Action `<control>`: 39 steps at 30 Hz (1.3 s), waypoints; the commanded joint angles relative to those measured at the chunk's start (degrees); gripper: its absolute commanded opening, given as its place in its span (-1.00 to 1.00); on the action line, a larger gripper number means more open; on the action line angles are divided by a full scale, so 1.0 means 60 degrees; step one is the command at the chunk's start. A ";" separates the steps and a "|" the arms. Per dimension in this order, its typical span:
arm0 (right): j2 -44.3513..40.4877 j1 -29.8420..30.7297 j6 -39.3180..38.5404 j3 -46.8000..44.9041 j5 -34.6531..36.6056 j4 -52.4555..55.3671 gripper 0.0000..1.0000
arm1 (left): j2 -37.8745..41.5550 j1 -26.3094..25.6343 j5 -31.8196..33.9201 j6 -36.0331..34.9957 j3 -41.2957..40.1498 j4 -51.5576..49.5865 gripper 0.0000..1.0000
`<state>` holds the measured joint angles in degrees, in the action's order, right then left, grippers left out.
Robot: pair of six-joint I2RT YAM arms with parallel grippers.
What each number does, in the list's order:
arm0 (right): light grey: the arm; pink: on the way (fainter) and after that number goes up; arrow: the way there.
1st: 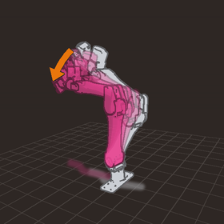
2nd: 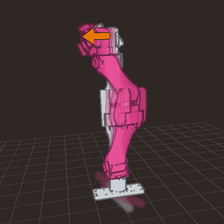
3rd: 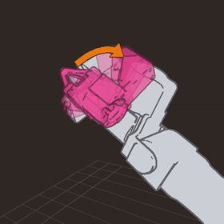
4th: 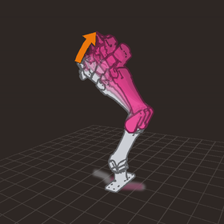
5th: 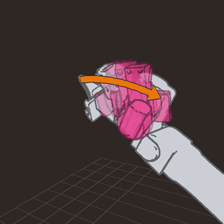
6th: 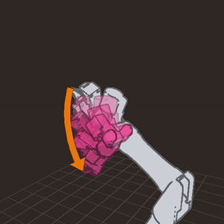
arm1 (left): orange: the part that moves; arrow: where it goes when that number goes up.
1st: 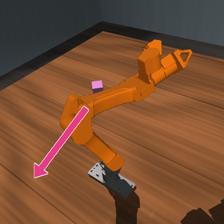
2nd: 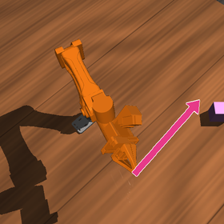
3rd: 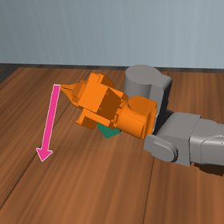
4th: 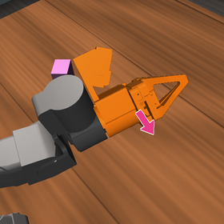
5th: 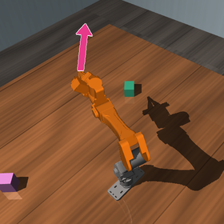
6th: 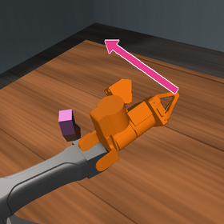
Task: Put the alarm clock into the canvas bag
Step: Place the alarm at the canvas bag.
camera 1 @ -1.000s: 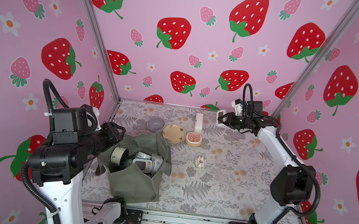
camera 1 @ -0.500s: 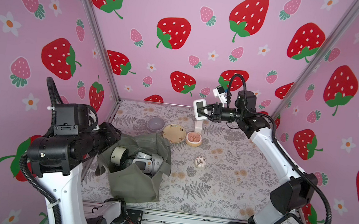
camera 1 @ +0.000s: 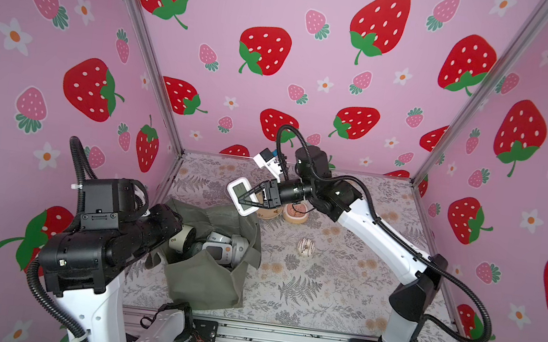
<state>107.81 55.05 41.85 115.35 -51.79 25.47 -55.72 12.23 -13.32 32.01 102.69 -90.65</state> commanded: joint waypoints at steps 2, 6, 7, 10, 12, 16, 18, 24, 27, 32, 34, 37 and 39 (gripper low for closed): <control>0.0803 0.0523 -0.2478 0.1813 0.1263 0.3252 -0.39 | 0.0440 0.0031 -0.1044 0.0438 -0.0840 0.0022 -0.03; 0.1544 0.1097 -0.3221 0.2728 0.2077 0.3952 -0.44 | 0.0560 0.0041 -0.1295 0.0556 -0.1157 0.0279 -0.04; 0.1675 0.1251 -0.3428 0.2843 0.2397 0.4037 -0.44 | 0.0535 0.0037 -0.1257 0.0540 -0.1075 0.0259 -0.05; 0.1850 0.1712 -0.3978 0.2850 0.3153 0.3989 -0.43 | 0.0487 0.0036 -0.1083 0.0524 -0.0780 0.0291 -0.06; 0.1927 0.2034 -0.4454 0.2863 0.3725 0.3890 -0.43 | 0.0426 0.0030 -0.1011 0.0499 -0.0575 0.0346 -0.07; 0.2127 0.2728 -0.5888 0.2918 0.5181 0.3682 -0.43 | 0.0173 0.0031 -0.0726 0.0339 -0.0227 0.0241 -0.07; 0.2283 0.2968 -0.6572 0.2894 0.5649 0.3630 -0.43 | 0.0147 0.0028 -0.0628 0.0319 -0.0143 0.0237 -0.07; 0.2989 0.3130 -0.7252 0.2807 0.5961 0.3607 -0.43 | 0.0295 0.0029 -0.0705 0.0473 -0.0313 0.0953 -0.09; 0.3282 0.3162 -0.7213 0.2821 0.5607 0.3595 -0.34 | 0.0166 0.0028 -0.0755 0.0437 -0.0294 0.0980 -0.09; 0.3732 0.3247 -0.7047 0.2806 0.4681 0.3990 -0.10 | 0.0074 0.0039 -0.0675 0.0233 -0.0009 0.0789 -0.09; 0.3912 0.3247 -0.7003 0.2806 0.4320 0.4170 -0.02 | 0.0059 0.0032 -0.0599 0.0113 0.0131 0.0608 -0.09; 0.4140 0.3247 -0.6953 0.2806 0.3955 0.4351 0.02 | -0.0025 0.0037 -0.0546 -0.0016 0.0366 0.0394 -0.08; 0.4235 0.3246 -0.6918 0.2860 0.3864 0.4416 0.15 | -0.0039 0.0037 -0.0476 -0.0033 0.0441 0.0358 -0.08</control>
<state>131.68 74.26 1.30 131.13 -24.88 49.15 -55.92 12.23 -17.32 32.84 103.11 -86.59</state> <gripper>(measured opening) 0.563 0.459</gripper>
